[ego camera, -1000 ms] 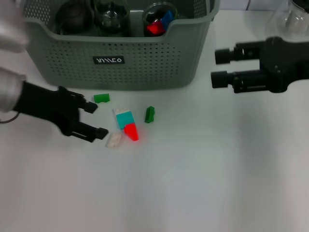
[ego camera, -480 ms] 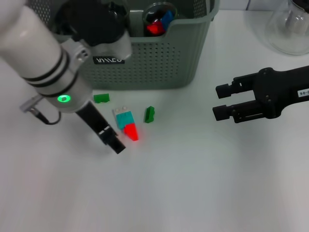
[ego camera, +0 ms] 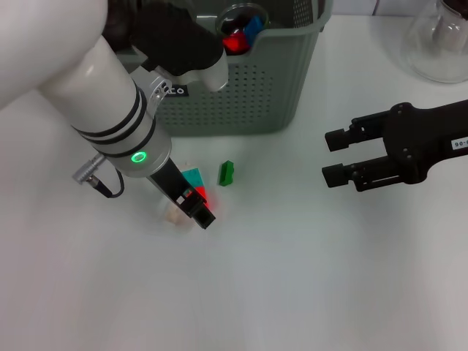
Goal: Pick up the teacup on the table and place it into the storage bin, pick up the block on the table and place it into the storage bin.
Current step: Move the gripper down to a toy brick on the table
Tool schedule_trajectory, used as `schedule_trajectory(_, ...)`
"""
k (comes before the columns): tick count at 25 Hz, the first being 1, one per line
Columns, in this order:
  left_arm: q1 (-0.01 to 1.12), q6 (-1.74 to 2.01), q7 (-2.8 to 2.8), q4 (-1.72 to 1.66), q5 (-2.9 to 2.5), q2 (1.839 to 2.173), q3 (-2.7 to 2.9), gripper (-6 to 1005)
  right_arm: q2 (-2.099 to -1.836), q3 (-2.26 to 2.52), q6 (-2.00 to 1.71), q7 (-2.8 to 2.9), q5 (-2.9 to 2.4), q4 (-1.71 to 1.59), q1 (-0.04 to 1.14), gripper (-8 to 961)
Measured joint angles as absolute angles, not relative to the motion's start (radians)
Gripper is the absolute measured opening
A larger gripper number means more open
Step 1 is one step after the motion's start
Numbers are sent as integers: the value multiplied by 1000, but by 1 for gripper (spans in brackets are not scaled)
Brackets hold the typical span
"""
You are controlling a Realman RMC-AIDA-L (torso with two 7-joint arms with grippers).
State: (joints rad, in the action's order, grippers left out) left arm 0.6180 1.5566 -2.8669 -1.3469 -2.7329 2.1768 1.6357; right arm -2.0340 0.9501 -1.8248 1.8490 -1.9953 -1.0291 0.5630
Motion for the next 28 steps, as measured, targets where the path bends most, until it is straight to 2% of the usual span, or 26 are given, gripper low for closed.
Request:
schedule_trajectory(26, 624, 1474, -2966, -1263, -2830, 2178, 1727, 731, -2042, 931, -1832, 1824, -1992, -1026, 563, 711)
schedule_trajectory(28, 626, 1468, -2975, -1257, -2830, 2178, 1731, 695, -2042, 930, -1832, 1824, -1991, -1026, 563, 711)
